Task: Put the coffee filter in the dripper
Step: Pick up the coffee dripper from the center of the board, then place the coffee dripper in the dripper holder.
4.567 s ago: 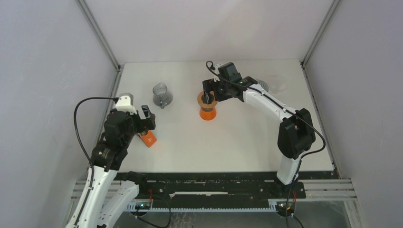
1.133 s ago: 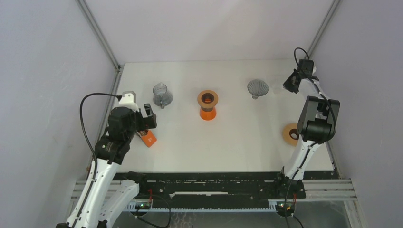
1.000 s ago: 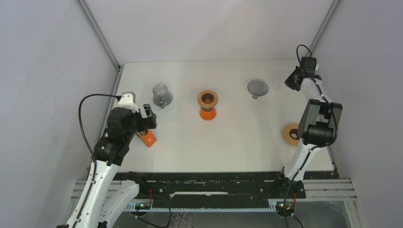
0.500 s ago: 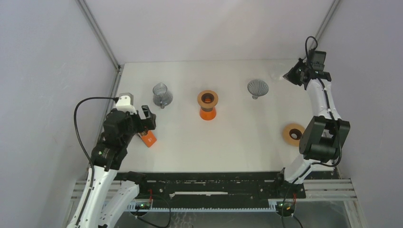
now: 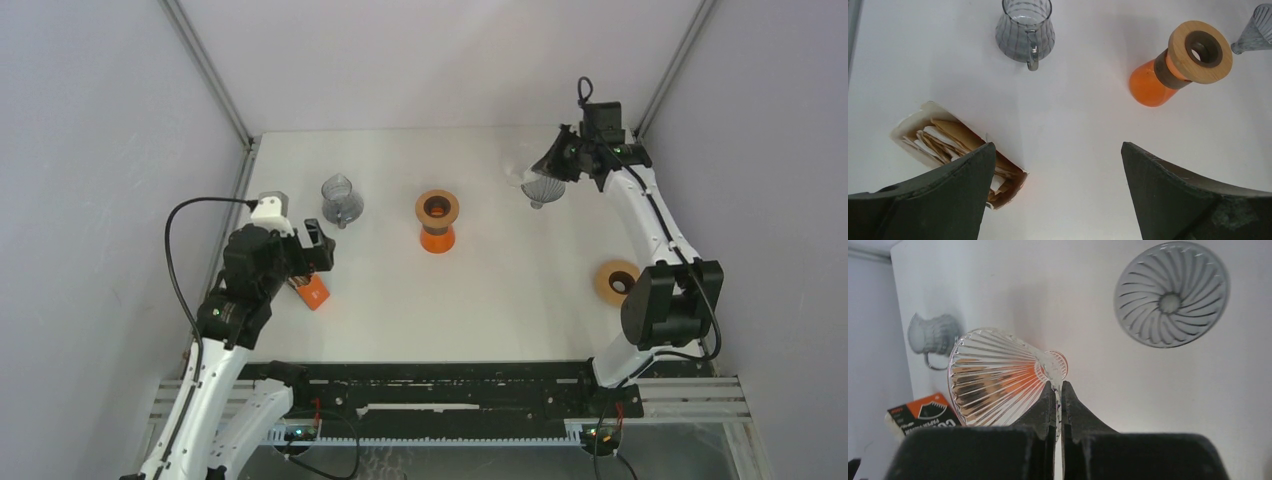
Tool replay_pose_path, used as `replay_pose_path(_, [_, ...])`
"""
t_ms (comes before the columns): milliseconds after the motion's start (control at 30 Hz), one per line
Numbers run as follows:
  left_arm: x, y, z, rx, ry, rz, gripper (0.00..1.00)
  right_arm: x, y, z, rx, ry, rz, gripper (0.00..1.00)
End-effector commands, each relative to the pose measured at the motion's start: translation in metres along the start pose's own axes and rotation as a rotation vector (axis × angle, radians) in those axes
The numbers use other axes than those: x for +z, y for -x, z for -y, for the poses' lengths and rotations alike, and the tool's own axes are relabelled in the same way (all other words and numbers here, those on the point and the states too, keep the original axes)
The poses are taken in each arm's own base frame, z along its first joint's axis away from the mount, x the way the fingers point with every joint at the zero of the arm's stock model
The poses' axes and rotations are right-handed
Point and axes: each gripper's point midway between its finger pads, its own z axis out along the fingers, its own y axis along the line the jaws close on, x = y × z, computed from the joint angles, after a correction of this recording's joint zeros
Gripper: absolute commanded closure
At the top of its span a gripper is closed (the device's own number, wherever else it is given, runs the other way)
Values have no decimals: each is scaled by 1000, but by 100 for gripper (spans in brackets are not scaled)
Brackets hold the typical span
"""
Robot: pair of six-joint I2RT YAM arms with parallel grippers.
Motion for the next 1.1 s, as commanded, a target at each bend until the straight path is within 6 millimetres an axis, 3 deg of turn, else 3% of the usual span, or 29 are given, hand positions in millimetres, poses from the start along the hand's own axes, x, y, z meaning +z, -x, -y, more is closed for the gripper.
replay_pose_path(0, [3,19,17,-42,-71,30,0,-25,11,-55,-83,109,43,100])
replay_pose_path(200, [4,44,39,-126,-149,34,0,-21,-9,-93,-159,165,-9,100])
replay_pose_path(533, [24,69,80,-288,-320,48,0,-15,-45,-142,-263,244,-75,100])
replay_pose_path(700, [37,77,98,-373,-397,77,1,-19,-54,-156,-298,282,-85,100])
replay_pose_path(1067, [64,90,135,-408,-484,49,4,-5,-72,-174,-340,313,-140,100])
